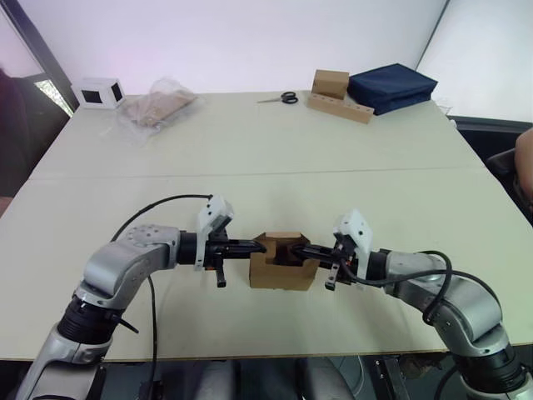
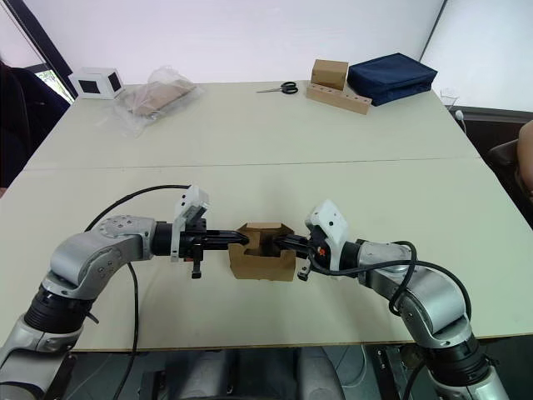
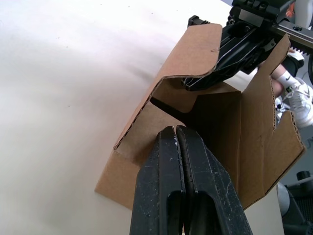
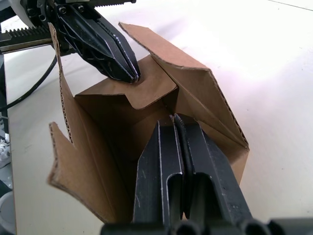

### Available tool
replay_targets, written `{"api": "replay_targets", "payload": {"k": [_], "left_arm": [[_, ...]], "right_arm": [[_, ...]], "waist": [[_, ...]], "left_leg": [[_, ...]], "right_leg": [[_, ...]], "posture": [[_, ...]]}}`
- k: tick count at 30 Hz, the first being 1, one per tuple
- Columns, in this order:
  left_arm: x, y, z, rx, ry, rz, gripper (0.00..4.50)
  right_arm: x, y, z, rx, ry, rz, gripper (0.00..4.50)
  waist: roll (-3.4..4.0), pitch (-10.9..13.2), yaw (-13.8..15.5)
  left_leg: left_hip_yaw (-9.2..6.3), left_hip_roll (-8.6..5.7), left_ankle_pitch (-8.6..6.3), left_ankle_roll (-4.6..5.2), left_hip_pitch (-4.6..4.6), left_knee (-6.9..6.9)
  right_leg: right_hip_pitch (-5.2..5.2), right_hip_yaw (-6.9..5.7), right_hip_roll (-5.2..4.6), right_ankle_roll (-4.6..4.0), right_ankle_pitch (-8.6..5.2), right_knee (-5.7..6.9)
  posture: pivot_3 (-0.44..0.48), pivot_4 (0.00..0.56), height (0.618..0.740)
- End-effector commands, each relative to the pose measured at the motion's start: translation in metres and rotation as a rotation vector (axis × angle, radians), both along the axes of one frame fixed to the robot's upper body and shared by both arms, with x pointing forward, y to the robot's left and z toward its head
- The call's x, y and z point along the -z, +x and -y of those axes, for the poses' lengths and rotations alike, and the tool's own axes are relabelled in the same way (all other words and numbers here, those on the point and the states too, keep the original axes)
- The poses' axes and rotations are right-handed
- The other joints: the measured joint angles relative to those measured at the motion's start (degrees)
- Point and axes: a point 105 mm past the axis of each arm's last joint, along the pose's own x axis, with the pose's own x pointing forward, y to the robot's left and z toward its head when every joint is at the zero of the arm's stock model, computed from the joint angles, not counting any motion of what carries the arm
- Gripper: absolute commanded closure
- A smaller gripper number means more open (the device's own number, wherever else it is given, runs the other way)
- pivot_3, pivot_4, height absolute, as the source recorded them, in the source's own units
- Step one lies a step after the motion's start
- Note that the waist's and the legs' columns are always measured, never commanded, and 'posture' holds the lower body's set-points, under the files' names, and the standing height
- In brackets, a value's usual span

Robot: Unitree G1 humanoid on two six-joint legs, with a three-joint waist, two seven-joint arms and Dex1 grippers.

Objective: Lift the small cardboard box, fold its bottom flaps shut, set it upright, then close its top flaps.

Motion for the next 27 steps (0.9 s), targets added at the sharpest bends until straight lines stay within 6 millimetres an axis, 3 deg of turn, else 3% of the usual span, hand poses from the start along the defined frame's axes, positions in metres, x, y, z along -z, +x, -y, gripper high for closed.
{"api": "replay_targets", "payload": {"k": [1, 8, 14, 22, 27], "left_arm": [[-0.007, 0.001, -0.002, -0.017, -0.018, -0.012, 4.48], [-0.026, 0.010, -0.012, -0.048, -0.081, -0.030, 4.48], [-0.041, 0.009, -0.023, -0.050, -0.110, -0.027, 4.48], [-0.037, 0.037, -0.049, -0.151, -0.054, 0.037, 4.48], [-0.023, 0.059, -0.039, -0.121, 0.010, 0.081, 4.48]], "right_arm": [[-0.007, 0.002, 0.007, 0.015, 0.018, 0.010, 4.50], [-0.037, -0.004, 0.018, 0.005, 0.127, 0.025, 4.50], [-0.049, -0.018, 0.022, -0.042, 0.141, 0.003, 4.50], [-0.032, -0.066, -0.007, -0.237, 0.025, -0.104, 4.50], [-0.035, -0.068, -0.016, -0.226, 0.046, -0.074, 4.50]], "waist": [[0.00, 0.0, 0.0], [-0.01, 0.0, 0.0], [0.00, 0.0, -0.1], [0.00, 0.0, 0.0], [-0.04, 0.0, 0.3]], "left_leg": [[0.00, 0.00, 0.00, 0.00, 0.00, 0.00], [-0.01, 0.00, 0.00, 0.00, 0.00, 0.00], [0.00, 0.01, -0.01, 0.01, -0.01, -0.01], [0.00, 0.01, -0.01, 0.02, -0.01, -0.01], [0.01, -0.01, -0.01, 0.01, -0.02, 0.02]], "right_leg": [[0.00, 0.00, 0.00, 0.00, 0.00, 0.00], [-0.01, 0.00, 0.01, 0.00, 0.00, 0.01], [-0.01, 0.00, 0.01, 0.00, 0.00, -0.01], [-0.01, 0.00, 0.02, 0.00, 0.00, -0.02], [0.01, -0.02, -0.01, 0.00, 0.00, -0.04]], "posture": [[0.000, 0.150, 0.740], [0.000, 0.150, 0.740], [0.000, 0.150, 0.740], [0.000, 0.150, 0.740], [0.000, 0.150, 0.740]]}}
